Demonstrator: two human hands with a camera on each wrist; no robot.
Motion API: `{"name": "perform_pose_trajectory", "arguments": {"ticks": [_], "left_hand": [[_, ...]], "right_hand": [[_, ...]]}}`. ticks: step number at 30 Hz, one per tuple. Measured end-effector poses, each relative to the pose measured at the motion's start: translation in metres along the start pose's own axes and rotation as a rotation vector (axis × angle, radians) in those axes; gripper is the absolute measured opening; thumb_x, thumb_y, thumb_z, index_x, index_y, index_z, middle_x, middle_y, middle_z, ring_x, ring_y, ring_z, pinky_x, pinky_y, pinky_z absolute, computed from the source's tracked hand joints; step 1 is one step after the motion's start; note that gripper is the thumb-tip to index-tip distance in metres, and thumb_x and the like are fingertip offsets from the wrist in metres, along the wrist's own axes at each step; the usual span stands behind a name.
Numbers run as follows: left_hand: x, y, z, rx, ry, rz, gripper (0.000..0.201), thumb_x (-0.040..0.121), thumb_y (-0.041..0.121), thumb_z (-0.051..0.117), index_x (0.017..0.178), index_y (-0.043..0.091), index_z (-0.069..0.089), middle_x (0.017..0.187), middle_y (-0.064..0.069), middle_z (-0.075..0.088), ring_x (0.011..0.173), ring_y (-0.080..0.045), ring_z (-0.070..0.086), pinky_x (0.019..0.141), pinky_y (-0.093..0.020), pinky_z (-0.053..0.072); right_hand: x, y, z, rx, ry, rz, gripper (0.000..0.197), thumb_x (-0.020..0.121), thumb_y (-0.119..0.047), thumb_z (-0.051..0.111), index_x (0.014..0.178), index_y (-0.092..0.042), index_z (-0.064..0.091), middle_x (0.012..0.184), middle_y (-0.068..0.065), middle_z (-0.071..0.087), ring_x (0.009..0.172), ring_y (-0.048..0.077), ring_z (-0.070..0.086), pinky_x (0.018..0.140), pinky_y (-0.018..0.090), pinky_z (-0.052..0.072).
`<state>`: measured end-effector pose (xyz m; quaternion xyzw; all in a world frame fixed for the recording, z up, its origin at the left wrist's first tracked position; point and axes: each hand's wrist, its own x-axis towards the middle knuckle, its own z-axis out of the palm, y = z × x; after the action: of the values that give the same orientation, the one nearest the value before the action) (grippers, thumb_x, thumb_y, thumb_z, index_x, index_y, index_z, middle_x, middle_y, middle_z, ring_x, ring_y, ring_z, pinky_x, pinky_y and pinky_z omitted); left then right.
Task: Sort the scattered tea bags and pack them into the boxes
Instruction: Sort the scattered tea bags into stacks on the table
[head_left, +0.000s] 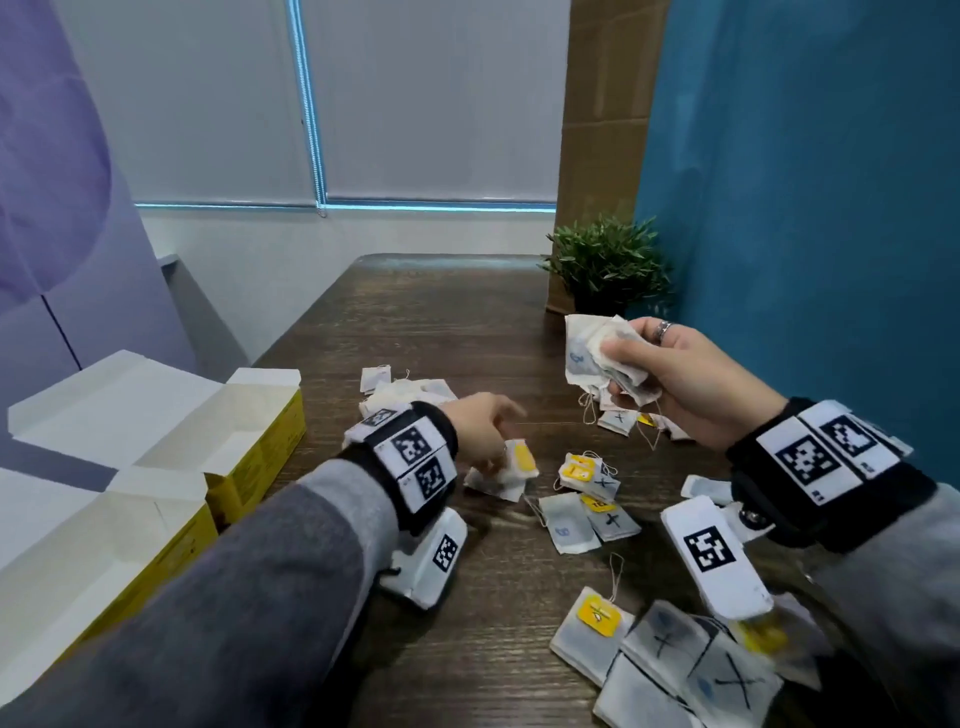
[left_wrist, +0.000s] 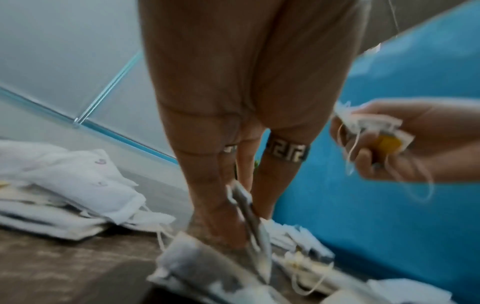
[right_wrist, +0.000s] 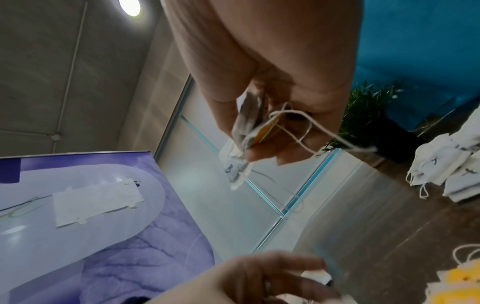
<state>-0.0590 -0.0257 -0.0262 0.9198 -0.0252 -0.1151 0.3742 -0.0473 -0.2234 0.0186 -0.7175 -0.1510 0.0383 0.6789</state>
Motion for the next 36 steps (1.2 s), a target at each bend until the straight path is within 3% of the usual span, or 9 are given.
{"name": "perform_pose_trajectory", "arguments": {"ticks": [4,10,14,17,22,26,30,33,36], "left_hand": [[0.015,0.002,0.003,0.401,-0.134,-0.074,0.053,0.079,0.004,0.068,0.128,0.018,0.054,0.129,0.0,0.057,0.115,-0.02,0.056,0.086,-0.025,0.045],[0.011,0.011,0.013,0.689,-0.17,-0.078,0.046,0.083,0.013,0.066,0.125,0.018,0.05,0.131,-0.003,0.049,0.104,-0.02,0.053,0.061,-0.02,0.039],[0.006,0.004,0.006,0.445,-0.157,-0.099,0.031,0.086,0.006,0.056,0.116,0.016,0.055,0.1,-0.001,0.058,0.076,-0.014,0.053,0.051,-0.017,0.041],[0.002,-0.007,-0.011,-0.243,-0.117,-0.163,0.025,0.091,-0.003,0.034,0.096,0.01,0.055,0.059,0.0,0.054,0.046,-0.008,0.048,0.038,-0.017,0.037],[0.002,0.004,-0.038,-1.012,-0.122,-0.231,0.023,0.084,0.011,0.03,0.08,0.002,0.051,0.059,-0.008,0.053,0.039,-0.009,0.043,0.036,-0.013,0.037],[0.028,0.035,-0.037,-1.081,-0.2,-0.168,0.03,0.086,0.031,0.044,0.081,0.004,0.055,0.063,-0.01,0.057,0.038,-0.013,0.047,0.04,-0.014,0.035],[0.075,0.074,-0.01,-0.87,-0.182,-0.192,0.014,0.093,0.007,0.04,0.086,0.006,0.052,0.054,-0.005,0.061,0.033,-0.005,0.048,0.036,-0.011,0.039],[0.107,0.097,0.012,-0.66,-0.168,-0.268,0.019,0.096,0.021,0.044,0.096,0.006,0.055,0.058,-0.005,0.067,0.046,-0.01,0.056,0.052,-0.023,0.048],[0.142,0.105,0.025,-0.222,0.09,-0.143,0.051,0.095,0.043,0.042,0.122,0.003,0.056,0.115,-0.013,0.061,0.102,-0.027,0.06,0.087,-0.034,0.047]], "right_hand": [[-0.003,0.002,-0.016,0.057,0.027,0.014,0.013,0.09,-0.011,0.057,0.08,-0.014,0.049,0.067,0.005,0.057,0.049,0.011,0.057,0.062,0.031,0.041],[-0.006,0.004,-0.027,0.091,0.033,0.023,0.01,0.09,-0.014,0.058,0.084,-0.015,0.05,0.07,0.002,0.058,0.051,0.009,0.058,0.057,0.024,0.048],[-0.008,0.001,-0.033,0.107,0.077,0.0,0.007,0.091,-0.013,0.056,0.087,-0.014,0.051,0.071,0.003,0.058,0.052,0.009,0.057,0.056,0.024,0.048],[-0.008,0.0,-0.039,0.125,0.116,-0.017,0.009,0.091,-0.012,0.055,0.085,-0.016,0.051,0.074,0.004,0.057,0.056,0.011,0.056,0.058,0.024,0.048],[0.003,-0.005,-0.049,0.163,0.225,-0.043,0.007,0.091,-0.011,0.054,0.088,-0.015,0.049,0.075,0.006,0.058,0.055,0.011,0.056,0.054,0.023,0.049],[0.024,-0.005,-0.066,0.244,0.304,0.013,0.007,0.092,-0.008,0.052,0.092,-0.012,0.046,0.073,0.008,0.056,0.047,0.009,0.057,0.047,0.02,0.045],[0.041,0.004,-0.083,0.307,0.325,0.058,0.022,0.092,-0.006,0.05,0.075,-0.017,0.042,0.069,0.009,0.055,0.047,0.012,0.055,0.047,0.022,0.04],[0.056,0.012,-0.094,0.267,0.356,0.075,0.01,0.091,-0.005,0.051,0.085,-0.012,0.046,0.069,0.011,0.056,0.042,0.01,0.057,0.04,0.017,0.04],[0.069,0.021,-0.101,0.248,0.398,0.113,0.01,0.089,-0.002,0.05,0.088,-0.01,0.044,0.066,0.013,0.053,0.039,0.01,0.055,0.036,0.013,0.035]]}}
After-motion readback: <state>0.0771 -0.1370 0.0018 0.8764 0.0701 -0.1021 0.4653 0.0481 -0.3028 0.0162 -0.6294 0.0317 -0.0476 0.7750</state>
